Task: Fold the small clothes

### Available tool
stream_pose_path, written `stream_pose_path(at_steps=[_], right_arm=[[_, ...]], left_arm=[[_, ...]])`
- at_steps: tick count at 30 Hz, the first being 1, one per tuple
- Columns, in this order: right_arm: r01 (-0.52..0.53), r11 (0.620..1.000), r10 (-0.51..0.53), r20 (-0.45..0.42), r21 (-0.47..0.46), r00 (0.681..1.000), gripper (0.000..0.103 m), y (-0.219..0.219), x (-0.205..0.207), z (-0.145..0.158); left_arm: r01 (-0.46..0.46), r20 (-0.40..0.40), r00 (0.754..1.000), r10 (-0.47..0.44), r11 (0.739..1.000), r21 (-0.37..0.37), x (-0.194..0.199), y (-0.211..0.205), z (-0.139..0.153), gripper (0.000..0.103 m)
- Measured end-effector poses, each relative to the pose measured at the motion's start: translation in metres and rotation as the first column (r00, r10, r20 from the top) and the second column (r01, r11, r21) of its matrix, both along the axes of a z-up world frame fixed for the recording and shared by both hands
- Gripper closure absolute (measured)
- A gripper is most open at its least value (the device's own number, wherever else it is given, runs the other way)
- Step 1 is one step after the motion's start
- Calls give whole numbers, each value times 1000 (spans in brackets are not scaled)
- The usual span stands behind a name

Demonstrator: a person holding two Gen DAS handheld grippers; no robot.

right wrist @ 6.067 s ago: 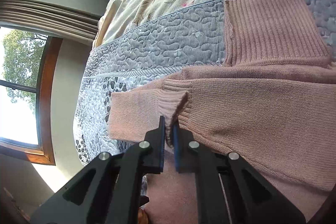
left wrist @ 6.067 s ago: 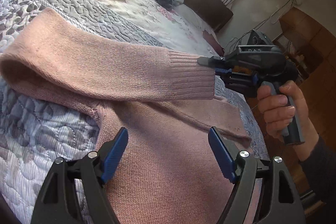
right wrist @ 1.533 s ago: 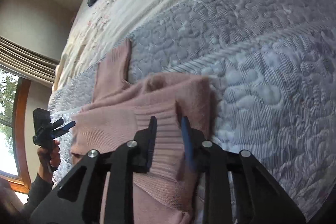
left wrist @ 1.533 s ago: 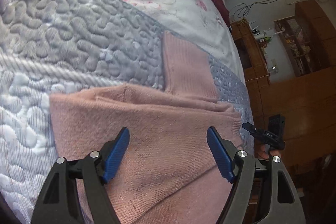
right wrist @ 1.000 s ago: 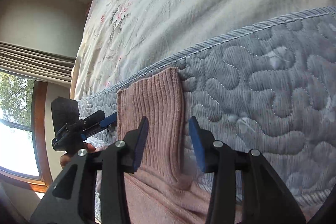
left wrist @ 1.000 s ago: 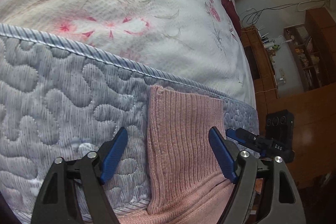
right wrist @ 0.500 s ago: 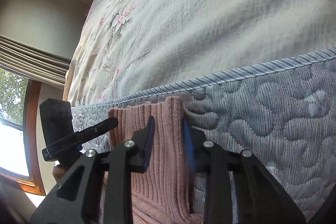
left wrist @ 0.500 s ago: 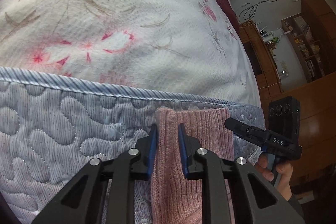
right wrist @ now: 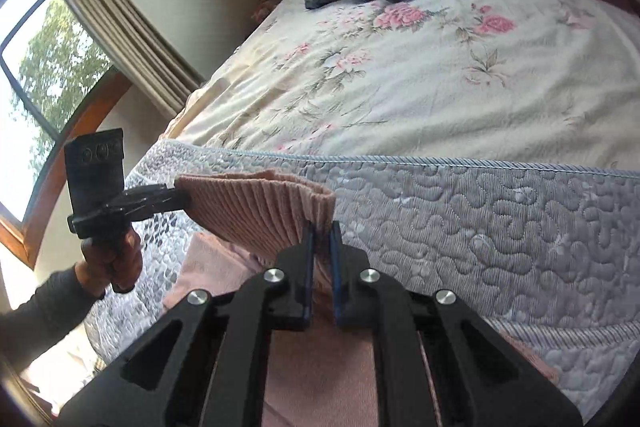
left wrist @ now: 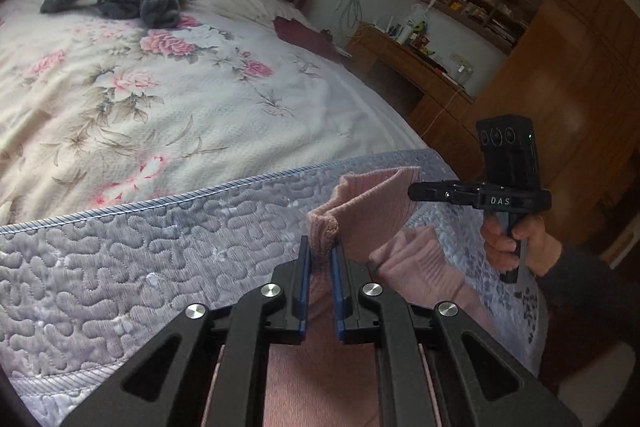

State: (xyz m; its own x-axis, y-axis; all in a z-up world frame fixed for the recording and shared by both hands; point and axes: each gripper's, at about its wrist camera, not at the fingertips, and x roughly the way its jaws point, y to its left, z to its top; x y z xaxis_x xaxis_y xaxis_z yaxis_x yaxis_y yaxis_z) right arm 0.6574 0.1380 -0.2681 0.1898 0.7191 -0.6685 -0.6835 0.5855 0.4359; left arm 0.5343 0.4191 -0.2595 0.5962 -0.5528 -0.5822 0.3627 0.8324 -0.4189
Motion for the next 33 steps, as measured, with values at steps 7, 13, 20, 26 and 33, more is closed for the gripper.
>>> stream_pose_path(at_steps=[7,13,20,26,33], right_arm=[[-148,965,189,183,-217,965,97,-10,-110,-24],[-219,910,259,69,-353,964,92,-23,-144,-70],[-91,981,86,-33,-173,996,89,-18,-114,-38],[-162,954,121,-172,-253,978,77,43,-97,-72],[-141,927,90,-157,-348,984,98,4,-100,-89]], left_arm=[[171,-15,985,-174,943,286,-85,-49,-30,93],[274,-176,959,-222,881,386,-112,-53,-74,89],[203,-90,975,-201,979,18,-85,-33,-24,77],[245,-300,920,-251,968,-56,-27,-67,-76,76],[255,-355,918,-177,949,186,-58,-61,-109,87]])
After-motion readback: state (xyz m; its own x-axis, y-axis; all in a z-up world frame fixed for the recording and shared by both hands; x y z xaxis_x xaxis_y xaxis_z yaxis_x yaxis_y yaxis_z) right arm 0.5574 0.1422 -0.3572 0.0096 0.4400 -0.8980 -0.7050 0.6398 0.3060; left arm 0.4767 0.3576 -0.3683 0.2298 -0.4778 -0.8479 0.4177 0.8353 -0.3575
